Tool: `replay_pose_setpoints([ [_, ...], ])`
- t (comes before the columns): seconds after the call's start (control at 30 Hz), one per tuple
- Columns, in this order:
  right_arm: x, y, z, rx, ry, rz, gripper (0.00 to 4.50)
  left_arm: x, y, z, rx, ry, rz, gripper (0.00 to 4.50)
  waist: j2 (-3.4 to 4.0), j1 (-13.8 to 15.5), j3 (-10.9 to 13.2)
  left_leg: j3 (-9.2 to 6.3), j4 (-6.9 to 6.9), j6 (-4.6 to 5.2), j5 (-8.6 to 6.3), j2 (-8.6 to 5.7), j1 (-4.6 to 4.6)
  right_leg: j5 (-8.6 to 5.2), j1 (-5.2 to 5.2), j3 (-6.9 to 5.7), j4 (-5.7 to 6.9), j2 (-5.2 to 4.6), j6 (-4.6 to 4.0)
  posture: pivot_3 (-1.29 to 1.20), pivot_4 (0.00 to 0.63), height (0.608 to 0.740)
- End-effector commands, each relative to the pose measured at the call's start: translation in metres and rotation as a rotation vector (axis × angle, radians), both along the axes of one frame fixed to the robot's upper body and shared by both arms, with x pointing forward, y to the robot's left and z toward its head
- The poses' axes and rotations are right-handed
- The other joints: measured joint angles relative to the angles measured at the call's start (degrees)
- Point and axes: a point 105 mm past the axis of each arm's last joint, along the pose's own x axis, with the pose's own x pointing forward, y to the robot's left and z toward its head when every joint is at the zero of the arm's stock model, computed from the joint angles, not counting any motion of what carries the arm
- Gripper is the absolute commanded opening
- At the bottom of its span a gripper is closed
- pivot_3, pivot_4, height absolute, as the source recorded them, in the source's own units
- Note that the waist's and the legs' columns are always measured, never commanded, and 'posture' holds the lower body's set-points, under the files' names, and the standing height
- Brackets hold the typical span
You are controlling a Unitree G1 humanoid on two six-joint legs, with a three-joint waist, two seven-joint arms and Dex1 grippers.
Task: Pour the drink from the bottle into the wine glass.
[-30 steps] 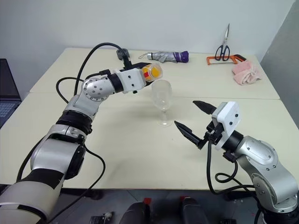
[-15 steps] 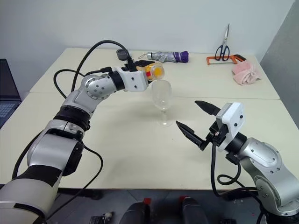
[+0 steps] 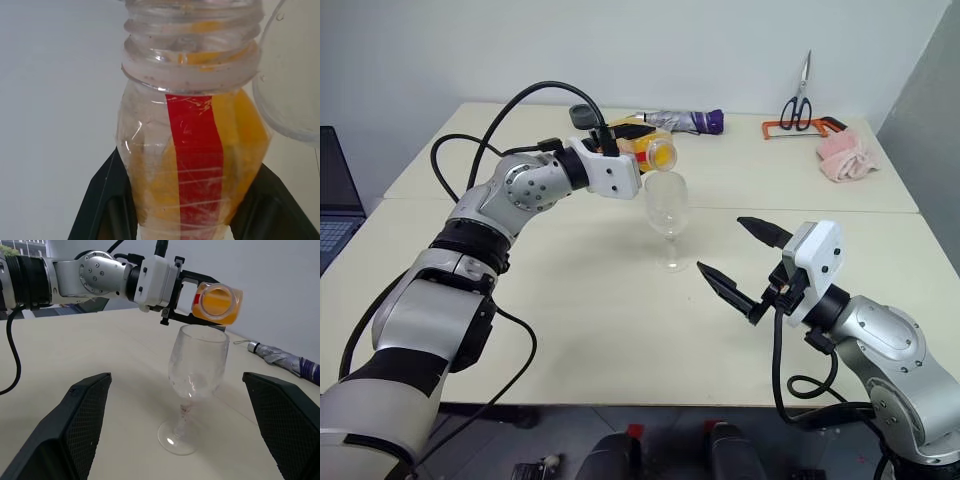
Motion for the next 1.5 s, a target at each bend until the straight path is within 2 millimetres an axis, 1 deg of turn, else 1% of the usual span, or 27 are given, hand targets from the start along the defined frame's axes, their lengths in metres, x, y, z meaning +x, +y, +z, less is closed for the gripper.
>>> replay_pose_setpoints([
  [0.03,-0.008,0.002,0.01,-0.004,-0.054,0.023,4.5,-0.004,-0.001,0.029,-0.015,-0.098,-0.014,1.8,0.0,0.0,0.0,0.0,0.0,0.0,0.0,0.0,0.0,0.0,0.0,0.0,0.0,0.0,0.0,0.0,0.15,0.74],
  [0.7,-0.012,0.002,0.007,-0.023,-0.032,0.039,4.5,0.0,0.003,0.034,0.028,-0.162,0.019,1.8,0.0,0.02,0.0,0.0,0.02,0.0,0.0,0.0,0.0,0.0,0.0,0.0,0.03,0.0,0.0,0.0,0.15,0.74],
  [1.5,-0.009,-0.001,0.004,-0.029,-0.025,0.026,4.5,0.002,0.01,0.036,0.083,-0.214,0.042,1.8,0.0,0.01,0.0,0.02,0.07,0.0,0.0,-0.02,0.02,0.0,0.0,0.01,0.13,-0.02,0.0,0.0,0.15,0.74],
])
